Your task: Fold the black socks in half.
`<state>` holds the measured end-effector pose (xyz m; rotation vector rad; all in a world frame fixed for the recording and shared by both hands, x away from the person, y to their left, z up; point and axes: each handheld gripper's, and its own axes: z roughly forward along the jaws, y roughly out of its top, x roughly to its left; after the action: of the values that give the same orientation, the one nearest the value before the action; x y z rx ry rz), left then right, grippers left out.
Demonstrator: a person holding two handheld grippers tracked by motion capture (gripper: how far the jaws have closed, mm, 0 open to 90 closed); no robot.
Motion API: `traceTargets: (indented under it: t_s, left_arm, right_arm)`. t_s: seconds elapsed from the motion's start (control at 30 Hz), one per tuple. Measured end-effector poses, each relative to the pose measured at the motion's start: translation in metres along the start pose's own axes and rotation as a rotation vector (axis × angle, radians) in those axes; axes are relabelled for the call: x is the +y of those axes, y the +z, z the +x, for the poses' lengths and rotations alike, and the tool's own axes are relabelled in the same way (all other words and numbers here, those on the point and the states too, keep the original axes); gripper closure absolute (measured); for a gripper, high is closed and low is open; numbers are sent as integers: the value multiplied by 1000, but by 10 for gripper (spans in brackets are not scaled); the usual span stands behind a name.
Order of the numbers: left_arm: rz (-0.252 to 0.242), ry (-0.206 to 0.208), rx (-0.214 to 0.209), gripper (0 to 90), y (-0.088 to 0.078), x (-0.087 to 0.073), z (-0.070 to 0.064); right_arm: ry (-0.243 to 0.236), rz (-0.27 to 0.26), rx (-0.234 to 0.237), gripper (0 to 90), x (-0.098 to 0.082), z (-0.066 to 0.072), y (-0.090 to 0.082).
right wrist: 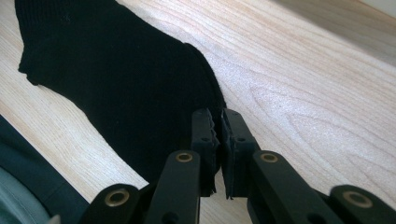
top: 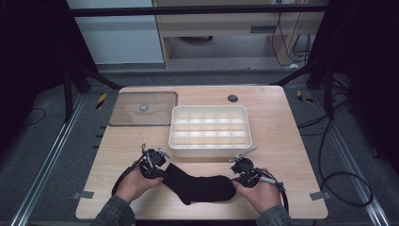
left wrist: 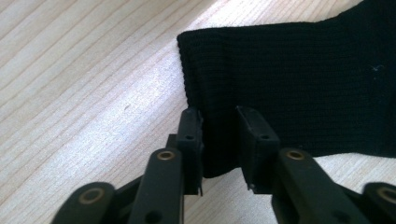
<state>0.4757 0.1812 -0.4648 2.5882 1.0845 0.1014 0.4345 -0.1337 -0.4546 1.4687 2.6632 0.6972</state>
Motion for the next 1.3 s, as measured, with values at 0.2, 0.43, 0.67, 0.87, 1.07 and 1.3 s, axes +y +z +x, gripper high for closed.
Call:
traceTargets:
  t_s: [0.2,0.43,0.67,0.87,1.07,1.3]
  left_arm:
    - [-12,-5,-12,775,0,-2,-1]
    - [-44,-20,-33,795,-4,-2,3]
    - [-62,-2,-32,799,-21,0,4]
    - [-62,9,-21,799,-30,-1,7]
    - [-53,17,-19,799,-30,-1,7]
    - [-52,25,-14,799,-35,-1,8]
  right_arm:
    - [-10,1,3,855,-1,1,1]
    - [-1,-9,18,857,0,-3,1]
    - [1,-13,25,860,-2,-4,2]
    - [-3,-10,34,861,-3,-1,7]
    - [6,-21,48,862,-4,-2,11]
    - [3,-25,51,862,-1,0,10]
